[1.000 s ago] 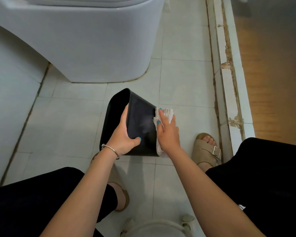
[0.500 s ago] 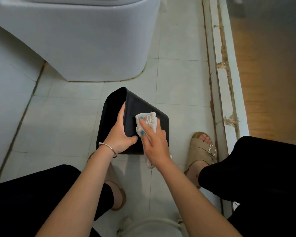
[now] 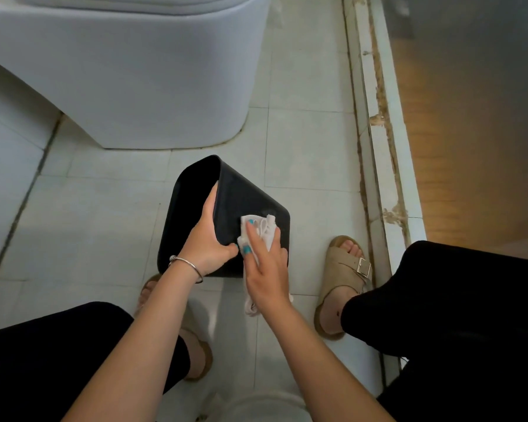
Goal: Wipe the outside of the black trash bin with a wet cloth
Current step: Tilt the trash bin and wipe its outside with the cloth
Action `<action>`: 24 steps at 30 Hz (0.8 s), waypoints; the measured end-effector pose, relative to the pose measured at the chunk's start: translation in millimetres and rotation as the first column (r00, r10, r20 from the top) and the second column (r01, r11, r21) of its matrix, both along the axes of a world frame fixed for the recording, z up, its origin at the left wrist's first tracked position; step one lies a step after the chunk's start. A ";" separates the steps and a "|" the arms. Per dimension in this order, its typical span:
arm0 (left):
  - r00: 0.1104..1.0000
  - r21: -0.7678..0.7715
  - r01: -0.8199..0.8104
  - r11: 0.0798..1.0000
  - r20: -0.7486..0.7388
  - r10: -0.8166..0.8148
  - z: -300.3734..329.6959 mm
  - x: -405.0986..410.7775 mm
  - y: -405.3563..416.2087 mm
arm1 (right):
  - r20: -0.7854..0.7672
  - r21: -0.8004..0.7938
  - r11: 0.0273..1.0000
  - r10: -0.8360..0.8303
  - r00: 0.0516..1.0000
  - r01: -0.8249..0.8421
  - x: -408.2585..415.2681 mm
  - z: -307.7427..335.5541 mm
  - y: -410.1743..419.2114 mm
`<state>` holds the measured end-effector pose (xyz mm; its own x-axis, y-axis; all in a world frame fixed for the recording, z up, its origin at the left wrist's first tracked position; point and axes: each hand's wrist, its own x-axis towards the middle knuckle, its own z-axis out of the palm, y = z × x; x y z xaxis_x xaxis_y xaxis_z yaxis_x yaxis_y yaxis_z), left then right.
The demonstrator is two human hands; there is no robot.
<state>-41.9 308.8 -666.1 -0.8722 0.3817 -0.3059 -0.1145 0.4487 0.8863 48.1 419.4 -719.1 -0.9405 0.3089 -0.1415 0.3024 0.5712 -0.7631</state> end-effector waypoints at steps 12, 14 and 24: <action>1.000 -0.040 -0.025 0.999 0.013 0.026 1.9 2.3 -7.7 | 0.295 -0.047 0.974 -0.198 0.935 0.221 -13.0 -42.2 42.4; 1.000 -0.052 -0.026 0.998 0.004 0.027 0.2 3.7 -4.7 | 0.325 -0.060 0.966 -0.217 0.920 0.250 -17.5 -39.1 43.7; 0.999 -0.014 -0.037 0.999 0.031 0.038 1.5 3.6 0.7 | -0.007 0.025 0.997 0.074 0.997 -0.074 -18.4 4.7 9.8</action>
